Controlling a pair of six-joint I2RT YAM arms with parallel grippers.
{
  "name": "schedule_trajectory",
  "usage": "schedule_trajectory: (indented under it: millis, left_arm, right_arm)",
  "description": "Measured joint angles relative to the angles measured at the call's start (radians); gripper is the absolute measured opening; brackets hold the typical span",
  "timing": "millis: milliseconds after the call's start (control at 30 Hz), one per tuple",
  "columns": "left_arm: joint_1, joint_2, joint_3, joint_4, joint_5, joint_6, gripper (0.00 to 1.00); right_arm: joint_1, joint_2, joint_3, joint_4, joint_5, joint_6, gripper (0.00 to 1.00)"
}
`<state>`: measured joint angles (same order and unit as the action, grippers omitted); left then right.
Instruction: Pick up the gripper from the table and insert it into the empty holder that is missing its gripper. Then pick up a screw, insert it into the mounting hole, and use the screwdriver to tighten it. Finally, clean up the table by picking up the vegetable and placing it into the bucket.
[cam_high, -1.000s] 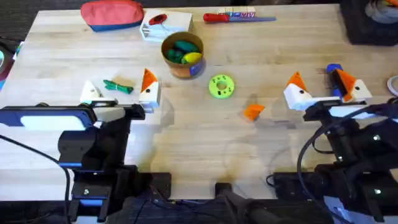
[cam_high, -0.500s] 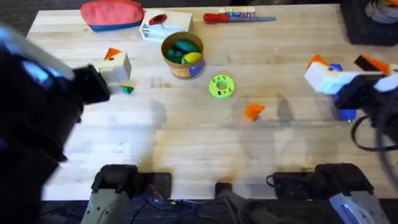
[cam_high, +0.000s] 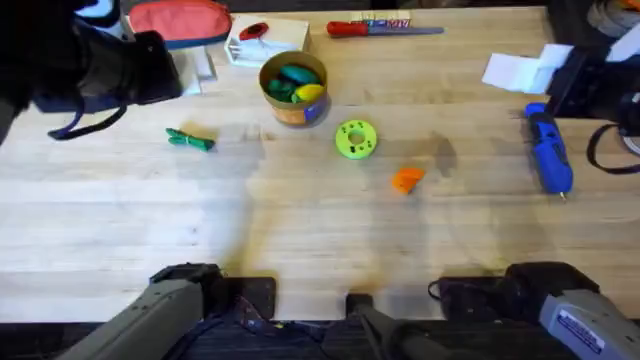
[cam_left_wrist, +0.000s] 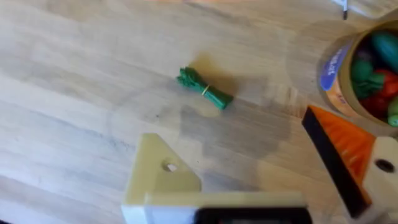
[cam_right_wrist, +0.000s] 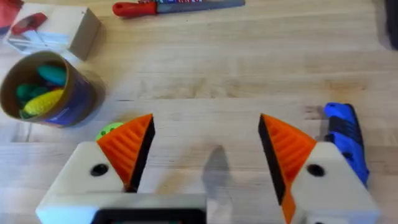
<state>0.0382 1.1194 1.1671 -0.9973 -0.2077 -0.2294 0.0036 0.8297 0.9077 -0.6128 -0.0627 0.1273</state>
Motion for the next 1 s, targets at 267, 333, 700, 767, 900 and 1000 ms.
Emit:
schedule_trajectory:
  millis: [267,333,700,767,900,1000]
  left_arm:
    - [0.174,0.291,0.000,-0.023,0.169,-0.124,0.792]
    - [0.179,0.321,0.000,-0.028,0.197,-0.127,0.484]
    - [-0.015,0.151,0.000,-0.065,0.294,-0.025,0.586]
    - [-0.107,0.086,0.000,-0.056,0.310,0.016,0.893]
    - [-0.301,-0.019,0.000,0.011,0.331,0.075,0.987]
    - [-0.443,-0.060,0.000,0.117,0.340,0.099,0.988]
  right_arm:
    - [0.000,0.007,0.000,0.003,-0.007,0.027,0.992]
    - [0.000,0.007,0.000,0.003,-0.007,0.027,0.992]
    - [0.000,0.007,0.000,0.003,-0.007,0.030,0.991]
    - [0.000,0.007,0.000,0.003,-0.007,0.030,0.991]
    - [0.000,0.007,0.000,0.003,-0.007,0.030,0.991]
    - [0.000,0.006,0.000,0.003,-0.007,0.030,0.991]
